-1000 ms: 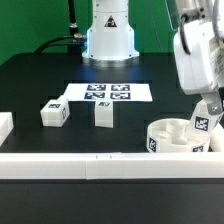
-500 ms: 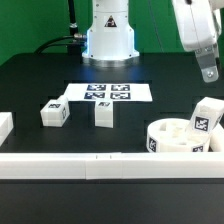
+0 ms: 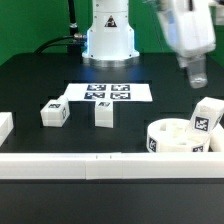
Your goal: Assemble stool
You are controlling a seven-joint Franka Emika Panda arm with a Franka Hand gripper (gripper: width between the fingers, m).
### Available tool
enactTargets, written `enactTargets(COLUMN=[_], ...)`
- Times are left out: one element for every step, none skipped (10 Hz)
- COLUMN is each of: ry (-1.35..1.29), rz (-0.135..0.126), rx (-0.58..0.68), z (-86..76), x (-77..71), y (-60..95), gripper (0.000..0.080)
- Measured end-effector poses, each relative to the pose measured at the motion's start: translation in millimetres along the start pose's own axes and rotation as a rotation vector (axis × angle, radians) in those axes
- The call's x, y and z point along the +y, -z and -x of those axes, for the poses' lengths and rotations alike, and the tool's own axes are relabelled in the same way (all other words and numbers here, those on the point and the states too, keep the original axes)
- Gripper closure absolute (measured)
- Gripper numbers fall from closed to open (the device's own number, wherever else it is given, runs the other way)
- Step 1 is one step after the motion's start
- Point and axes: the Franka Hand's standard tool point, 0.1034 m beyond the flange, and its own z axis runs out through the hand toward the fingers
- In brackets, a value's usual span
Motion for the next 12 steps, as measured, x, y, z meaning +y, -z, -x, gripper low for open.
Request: enactTargets(ry=[0.025,0.063,0.078,0.086,0.087,0.096,0.188,0.371,0.486,0.564,0.64,0.699], rz=[-0.004,-0.006,-0.006,-0.005,-0.004,-0.004,0.006,0.052,0.071,0.069,0.065,0.067], rx=[0.008,0.015,0.021,0.019,0.019,0.019,0.023,0.051,0.054,0.055,0.06,0.059], z=[-13.7,-24.7,-31.6,-28.0,-27.3,-27.8,-26.7,-20.9,-18.1,-21.2,-25.7,-25.1], x=[-1.4,-2.0,-2.1,-1.8,-1.6,-1.6,-0.9,0.2,-0.5,-0.6,-0.4,-0.3], y=[2.9,4.2,4.7,3.9,3.6,3.5,1.8,-3.5,-3.5,-3.5,-3.6,-3.8], gripper=[0.015,0.015,0.015,0.015,0.015,0.015,0.015,0.015,0.015,0.015,0.015,0.015])
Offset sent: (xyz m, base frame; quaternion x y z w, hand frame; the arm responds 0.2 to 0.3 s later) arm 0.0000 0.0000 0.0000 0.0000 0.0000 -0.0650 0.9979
